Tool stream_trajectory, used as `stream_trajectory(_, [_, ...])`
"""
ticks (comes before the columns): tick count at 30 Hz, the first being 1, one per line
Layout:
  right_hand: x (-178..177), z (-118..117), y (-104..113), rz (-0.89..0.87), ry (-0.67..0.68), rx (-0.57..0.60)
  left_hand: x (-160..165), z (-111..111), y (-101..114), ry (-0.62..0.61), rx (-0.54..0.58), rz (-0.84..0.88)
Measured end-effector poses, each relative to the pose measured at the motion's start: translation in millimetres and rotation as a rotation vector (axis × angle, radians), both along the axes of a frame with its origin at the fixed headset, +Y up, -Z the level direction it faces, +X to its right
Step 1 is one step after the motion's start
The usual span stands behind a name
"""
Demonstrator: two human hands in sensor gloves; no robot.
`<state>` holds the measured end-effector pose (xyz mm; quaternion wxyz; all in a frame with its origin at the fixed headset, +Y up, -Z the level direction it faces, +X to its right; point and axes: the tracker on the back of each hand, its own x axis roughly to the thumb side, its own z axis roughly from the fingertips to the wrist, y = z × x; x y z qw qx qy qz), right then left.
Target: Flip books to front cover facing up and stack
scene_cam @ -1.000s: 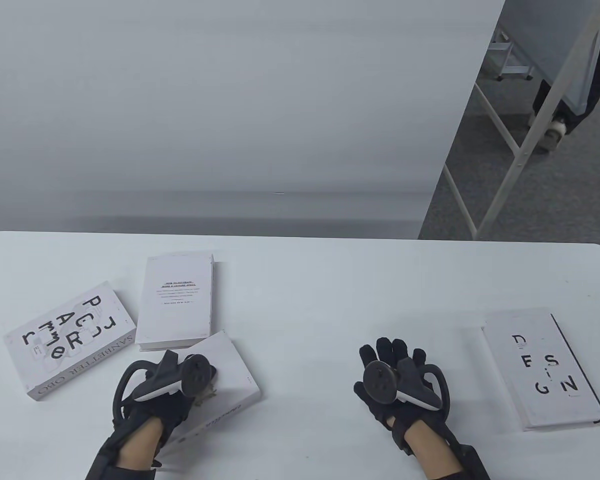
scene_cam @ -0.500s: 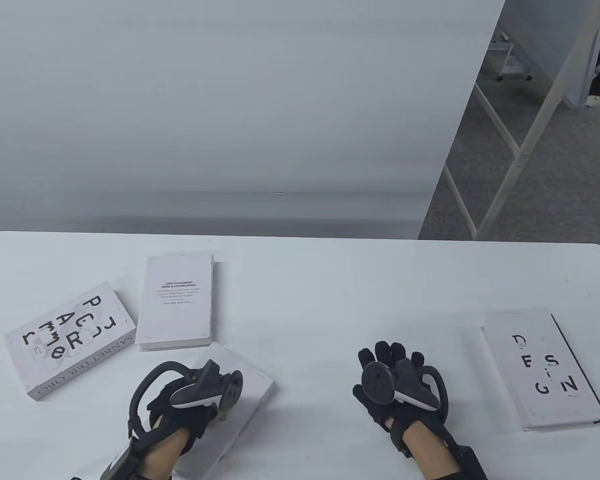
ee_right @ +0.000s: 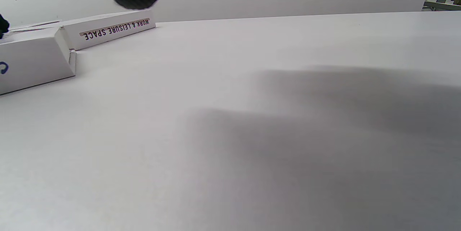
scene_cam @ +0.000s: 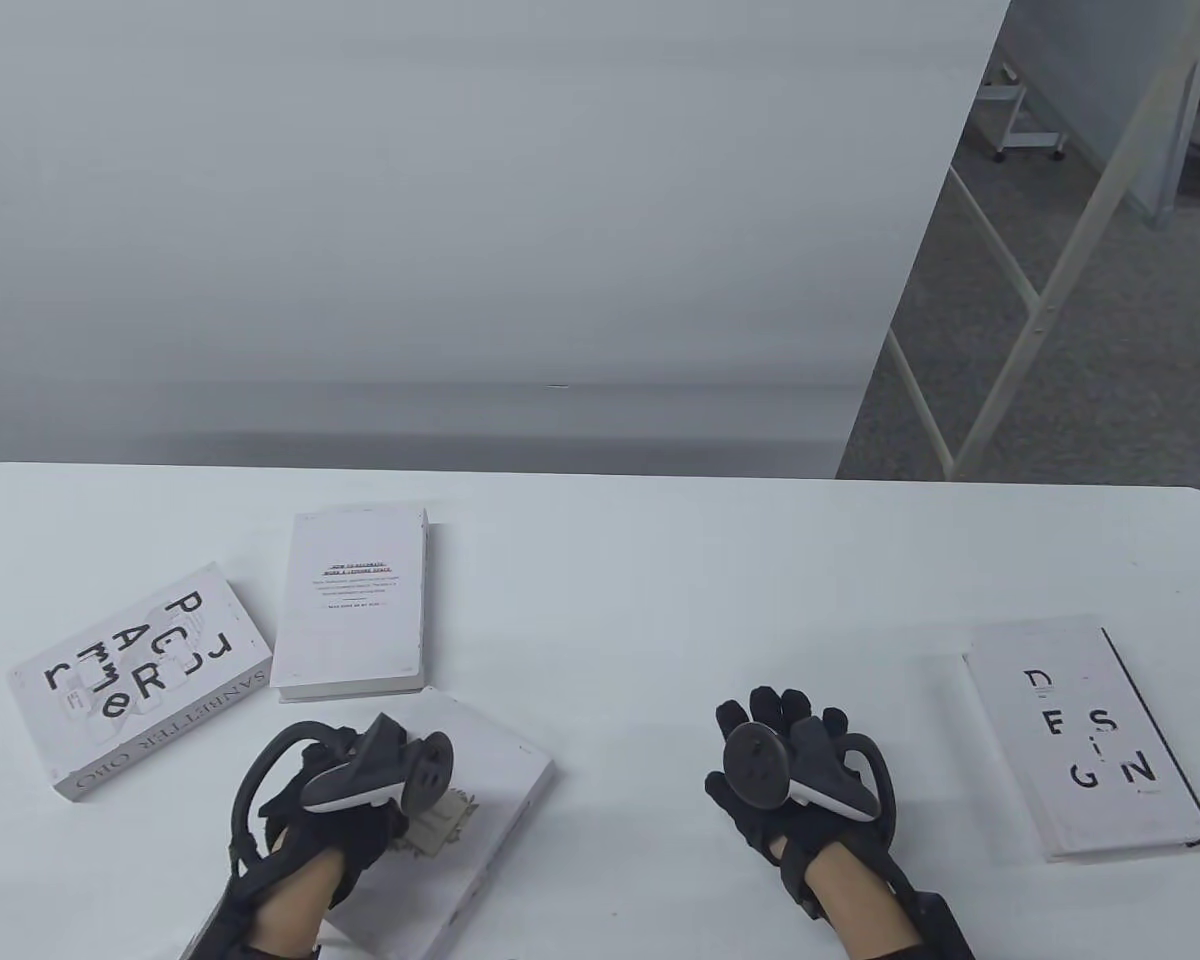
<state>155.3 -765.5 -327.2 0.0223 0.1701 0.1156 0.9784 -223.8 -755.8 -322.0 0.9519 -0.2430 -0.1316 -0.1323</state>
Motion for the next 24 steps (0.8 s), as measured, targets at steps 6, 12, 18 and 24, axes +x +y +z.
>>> stream_trajectory(6, [2.7,-1.2,1.4,-0.020,-0.009,-0.003,-9.8,-3.3,-2.3,0.052,-0.051,0.081])
stream_trajectory(12, [4.6,-1.6,1.3,-0.019,-0.014,-0.010,-3.1,-0.8,-2.7,0.054,-0.059,0.090])
stream_trajectory(18, [3.2,-1.0,0.0,-0.014,-0.008,-0.019,21.5,2.7,-5.2,0.038,0.000,0.177])
stream_trajectory(24, [2.3,-1.1,-0.9,-0.018,-0.001,-0.022,45.6,0.4,-7.3,0.016,0.028,0.242])
